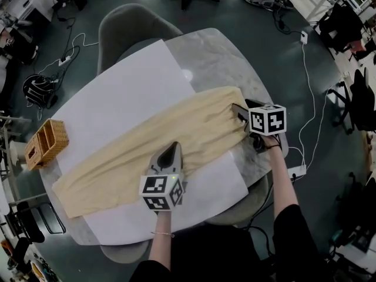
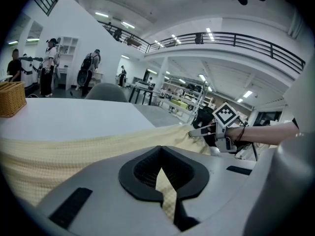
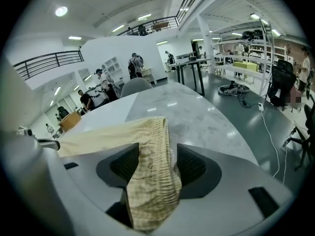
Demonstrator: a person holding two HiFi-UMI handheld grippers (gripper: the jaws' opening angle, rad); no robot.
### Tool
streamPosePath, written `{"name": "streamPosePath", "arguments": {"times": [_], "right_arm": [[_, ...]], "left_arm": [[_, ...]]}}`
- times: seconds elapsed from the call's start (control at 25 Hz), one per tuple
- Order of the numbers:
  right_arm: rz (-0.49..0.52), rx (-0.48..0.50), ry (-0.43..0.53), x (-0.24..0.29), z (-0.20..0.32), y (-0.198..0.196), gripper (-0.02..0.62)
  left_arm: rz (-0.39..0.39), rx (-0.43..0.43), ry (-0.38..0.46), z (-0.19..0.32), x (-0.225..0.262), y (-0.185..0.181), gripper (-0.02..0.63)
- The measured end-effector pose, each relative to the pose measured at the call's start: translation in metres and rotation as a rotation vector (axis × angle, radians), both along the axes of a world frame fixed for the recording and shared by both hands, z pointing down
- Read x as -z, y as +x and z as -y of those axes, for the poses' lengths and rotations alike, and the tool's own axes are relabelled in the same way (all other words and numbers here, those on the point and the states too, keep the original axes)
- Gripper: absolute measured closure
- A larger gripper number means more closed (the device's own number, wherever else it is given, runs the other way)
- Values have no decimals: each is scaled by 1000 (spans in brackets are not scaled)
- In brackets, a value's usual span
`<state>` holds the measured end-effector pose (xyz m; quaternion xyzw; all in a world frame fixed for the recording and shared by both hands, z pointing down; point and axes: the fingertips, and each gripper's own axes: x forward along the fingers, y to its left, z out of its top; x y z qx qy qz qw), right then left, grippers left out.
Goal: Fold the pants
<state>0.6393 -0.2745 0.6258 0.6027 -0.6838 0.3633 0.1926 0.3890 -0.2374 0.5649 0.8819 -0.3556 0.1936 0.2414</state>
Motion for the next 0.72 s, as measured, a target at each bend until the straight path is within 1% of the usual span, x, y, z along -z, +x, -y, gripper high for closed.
{"name": "streamPosePath", "arguments": {"times": [0.08,0.24,0.36,0.56,0.72], "right_arm": [[-9,15,-26,-4,0,-1,388],[-59,54,-83,-9,-2,-3,390],[-92,87,-108,-11,-3,-2,392],[-152,143,-136,-13,-5,1,446],[-163,150,-139,-13,-4,1,483]], "left_arm": [[0,0,-3,0,-1,1,598],[-2,1,-5,-1,0,1,598],[-4,5,-6,-2,0,3,598],[-5,13,-6,-4,1,3,598],[0,17,0,-5,3,2,598]]}}
